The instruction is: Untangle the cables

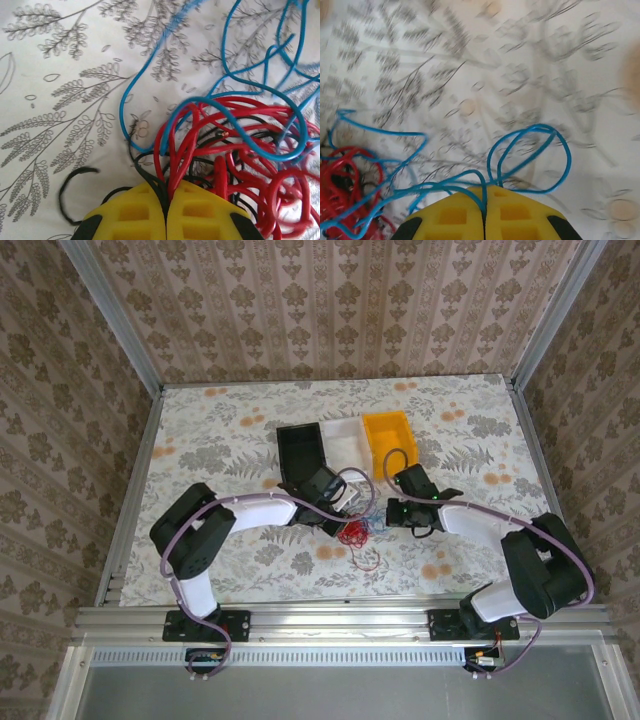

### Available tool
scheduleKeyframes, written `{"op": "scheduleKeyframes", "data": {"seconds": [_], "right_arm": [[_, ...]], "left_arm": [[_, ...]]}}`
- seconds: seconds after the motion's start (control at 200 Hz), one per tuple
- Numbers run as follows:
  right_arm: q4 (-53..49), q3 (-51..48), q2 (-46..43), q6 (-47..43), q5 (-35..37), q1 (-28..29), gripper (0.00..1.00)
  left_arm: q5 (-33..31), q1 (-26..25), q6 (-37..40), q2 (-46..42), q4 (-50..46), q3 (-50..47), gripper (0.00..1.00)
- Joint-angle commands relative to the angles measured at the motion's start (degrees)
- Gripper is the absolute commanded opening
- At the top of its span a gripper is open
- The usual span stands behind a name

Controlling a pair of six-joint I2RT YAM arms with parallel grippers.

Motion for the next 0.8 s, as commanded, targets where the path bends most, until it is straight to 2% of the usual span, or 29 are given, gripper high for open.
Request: {"op": "scheduleKeyframes", "data": {"seconds": [0.0, 0.17, 0.435, 0.645, 0.795], "right_arm": [[-3.3, -0.2, -3.6, 8.6, 4.6, -3.9, 0.0], [-5.2, -1.8, -5.1, 18.5, 6.4, -10.8, 0.0], [-8.6, 0.2, -5.7, 18.7, 7.4, -16.6, 0.0], [-11.3, 1.8, -7.6, 17.8, 10.0, -22.0, 0.0], [-12.3, 2.4, -8.7, 17.3, 9.4, -26.3, 0.0]], "left_arm": [[-9.7, 0.7, -3.4, 0.8, -0.8, -2.7, 0.0], [-17.6, 3.0, -7.7, -1.8, 0.7, -6.2, 0.0], [-27.0, 4.7, -10.2, -5.2, -2.4, -9.0, 0.0], [-26.6, 5.9, -11.2, -6.0, -1.8, -10.6, 0.0], [-28.4, 7.1, -15.4, -6.1, -2.6, -10.9, 0.0]]}}
